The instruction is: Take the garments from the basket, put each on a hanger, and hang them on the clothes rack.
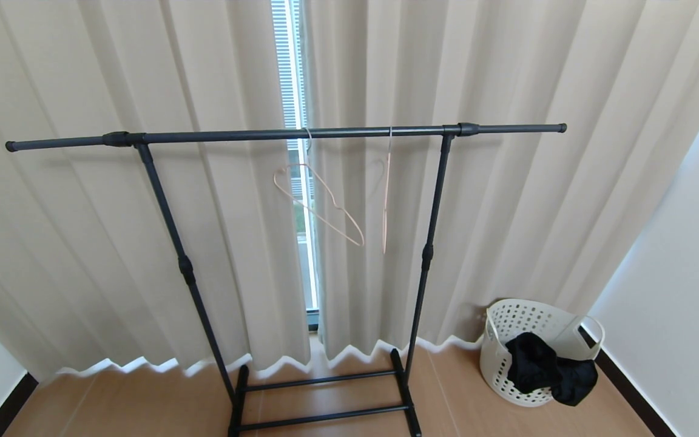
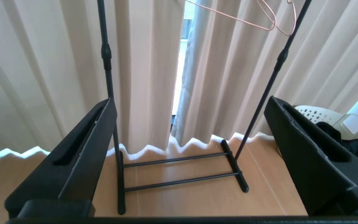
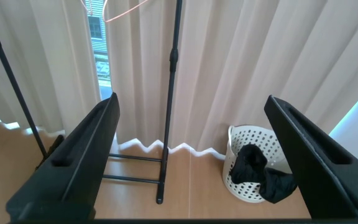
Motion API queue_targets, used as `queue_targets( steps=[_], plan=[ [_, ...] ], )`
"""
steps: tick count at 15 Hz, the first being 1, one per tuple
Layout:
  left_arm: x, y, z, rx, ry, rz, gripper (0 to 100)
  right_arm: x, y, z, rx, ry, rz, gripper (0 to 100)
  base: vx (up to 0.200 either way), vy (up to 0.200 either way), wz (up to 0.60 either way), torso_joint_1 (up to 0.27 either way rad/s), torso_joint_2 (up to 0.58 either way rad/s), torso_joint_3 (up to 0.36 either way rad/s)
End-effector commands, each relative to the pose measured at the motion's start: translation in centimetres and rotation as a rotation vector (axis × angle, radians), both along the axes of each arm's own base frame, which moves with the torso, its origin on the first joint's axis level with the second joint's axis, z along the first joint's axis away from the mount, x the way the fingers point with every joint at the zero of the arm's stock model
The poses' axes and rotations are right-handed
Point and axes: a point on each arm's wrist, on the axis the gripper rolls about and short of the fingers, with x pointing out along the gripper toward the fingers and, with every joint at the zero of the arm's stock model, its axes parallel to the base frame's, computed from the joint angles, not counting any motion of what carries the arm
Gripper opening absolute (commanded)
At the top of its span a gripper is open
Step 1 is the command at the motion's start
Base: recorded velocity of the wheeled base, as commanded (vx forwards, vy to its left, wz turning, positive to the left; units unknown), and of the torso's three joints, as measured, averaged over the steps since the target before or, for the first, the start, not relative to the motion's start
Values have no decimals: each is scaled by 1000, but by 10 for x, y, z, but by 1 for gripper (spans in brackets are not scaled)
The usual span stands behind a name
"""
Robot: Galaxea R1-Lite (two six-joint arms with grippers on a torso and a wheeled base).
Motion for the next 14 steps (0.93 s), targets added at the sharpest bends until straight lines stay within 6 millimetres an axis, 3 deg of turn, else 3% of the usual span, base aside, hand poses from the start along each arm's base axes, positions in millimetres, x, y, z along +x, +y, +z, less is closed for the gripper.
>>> queue_targets(
  steps=[1, 5, 14],
  plan=[
    [0, 0, 0, -1, 1, 0, 100, 0, 0, 0, -1, 0, 1, 100, 0, 0, 0, 0, 0, 0],
    [0, 0, 0, -1, 1, -3, 100, 0, 0, 0, -1, 0, 1, 100, 0, 0, 0, -13, 18, 20],
    [0, 0, 0, -1, 1, -1, 100, 0, 0, 0, -1, 0, 1, 100, 0, 0, 0, -151, 362, 204]
  ],
)
